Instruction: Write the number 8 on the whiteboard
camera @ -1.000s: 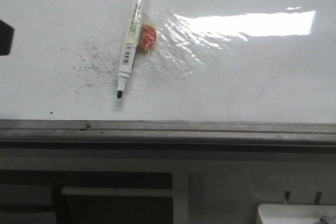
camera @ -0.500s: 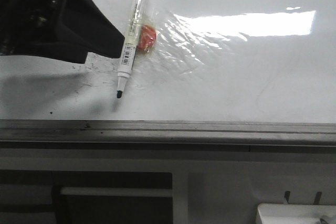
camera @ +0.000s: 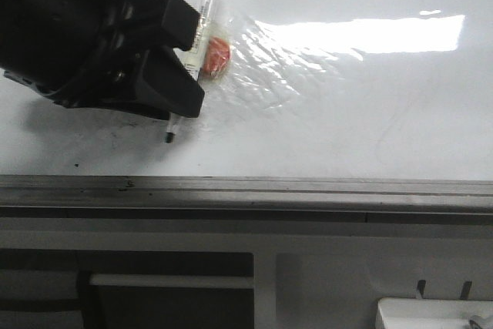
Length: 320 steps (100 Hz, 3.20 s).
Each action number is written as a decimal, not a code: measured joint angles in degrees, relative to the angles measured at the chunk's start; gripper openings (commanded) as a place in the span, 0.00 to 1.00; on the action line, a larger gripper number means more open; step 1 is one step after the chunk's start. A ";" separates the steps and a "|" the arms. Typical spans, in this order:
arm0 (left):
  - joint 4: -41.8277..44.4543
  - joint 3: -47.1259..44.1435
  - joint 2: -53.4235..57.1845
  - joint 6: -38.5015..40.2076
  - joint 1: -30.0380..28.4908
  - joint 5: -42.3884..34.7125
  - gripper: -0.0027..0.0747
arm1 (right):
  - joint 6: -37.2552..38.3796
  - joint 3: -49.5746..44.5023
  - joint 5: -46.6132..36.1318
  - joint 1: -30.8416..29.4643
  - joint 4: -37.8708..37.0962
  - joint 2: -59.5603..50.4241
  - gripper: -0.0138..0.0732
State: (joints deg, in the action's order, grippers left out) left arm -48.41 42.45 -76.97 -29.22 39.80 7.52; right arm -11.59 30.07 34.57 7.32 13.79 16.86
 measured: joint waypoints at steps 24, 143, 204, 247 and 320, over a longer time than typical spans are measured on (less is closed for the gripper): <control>3.21 0.00 2.16 -1.26 1.05 5.93 0.01 | -6.53 0.00 4.09 0.76 6.00 0.00 0.64; -12.37 -8.00 23.32 -44.90 9.63 20.02 0.01 | -64.78 9.96 5.64 26.92 57.47 39.20 0.64; -15.18 -8.23 23.77 -42.70 9.63 19.73 0.53 | -65.84 10.48 -4.23 33.06 59.65 41.47 0.11; 8.27 -8.23 50.02 -14.21 9.63 21.27 0.43 | -65.84 -1.04 -25.05 35.99 56.28 20.46 0.11; 23.88 -13.90 67.80 2.68 9.63 24.13 0.01 | -65.84 -4.75 -55.79 35.99 45.80 29.08 0.11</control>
State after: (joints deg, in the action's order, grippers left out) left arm -24.53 28.55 -9.17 -26.54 49.43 31.65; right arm -77.43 25.32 -21.22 43.31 59.59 45.94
